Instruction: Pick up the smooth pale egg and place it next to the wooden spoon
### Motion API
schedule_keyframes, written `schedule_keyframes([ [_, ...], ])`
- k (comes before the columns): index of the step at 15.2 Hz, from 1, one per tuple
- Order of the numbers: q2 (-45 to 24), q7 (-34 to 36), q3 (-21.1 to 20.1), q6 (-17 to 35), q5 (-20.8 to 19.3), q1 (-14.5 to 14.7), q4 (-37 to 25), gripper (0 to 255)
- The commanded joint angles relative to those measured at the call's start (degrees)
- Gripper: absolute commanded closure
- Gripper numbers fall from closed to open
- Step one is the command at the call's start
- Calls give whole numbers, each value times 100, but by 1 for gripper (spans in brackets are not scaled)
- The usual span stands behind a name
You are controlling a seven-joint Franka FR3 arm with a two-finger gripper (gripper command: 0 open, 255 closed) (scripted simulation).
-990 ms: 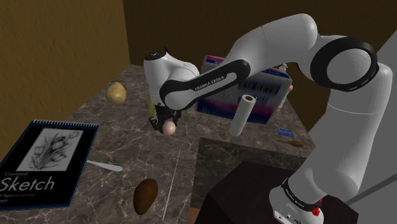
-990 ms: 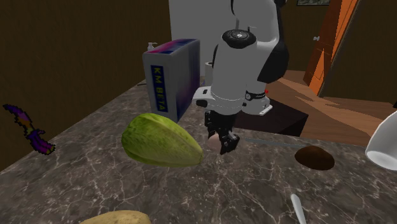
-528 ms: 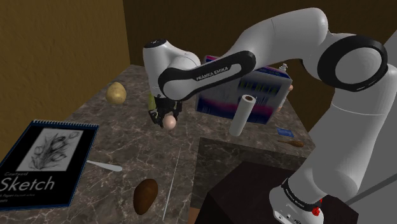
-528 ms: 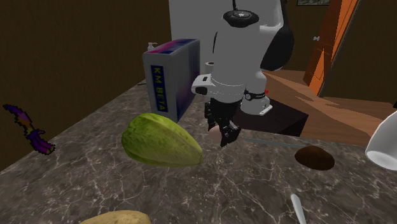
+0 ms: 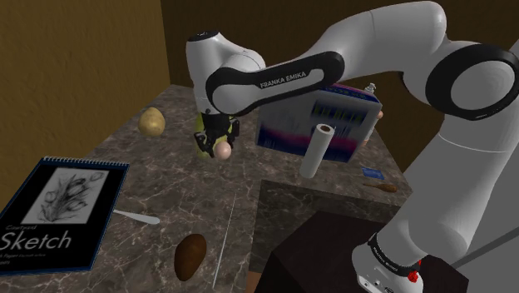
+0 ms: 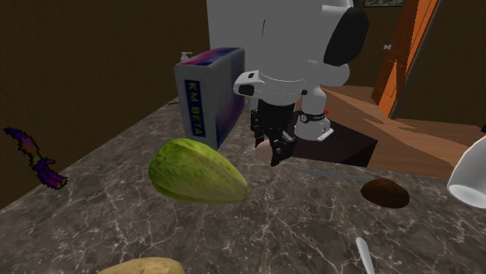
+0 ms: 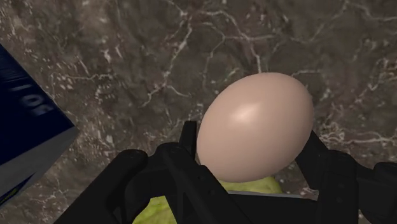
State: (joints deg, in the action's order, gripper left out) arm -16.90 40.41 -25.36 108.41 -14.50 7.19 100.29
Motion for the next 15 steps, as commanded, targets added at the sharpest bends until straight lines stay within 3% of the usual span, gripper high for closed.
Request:
schedule_keyframes([
  [1, 50, -19, -16, -141, 32, 6, -94, 255],
  [7, 161, -102, -39, -539, 104, 7, -400, 255],
  [15, 2026, -982, 168, 112, 816, -555, 1819, 255],
])
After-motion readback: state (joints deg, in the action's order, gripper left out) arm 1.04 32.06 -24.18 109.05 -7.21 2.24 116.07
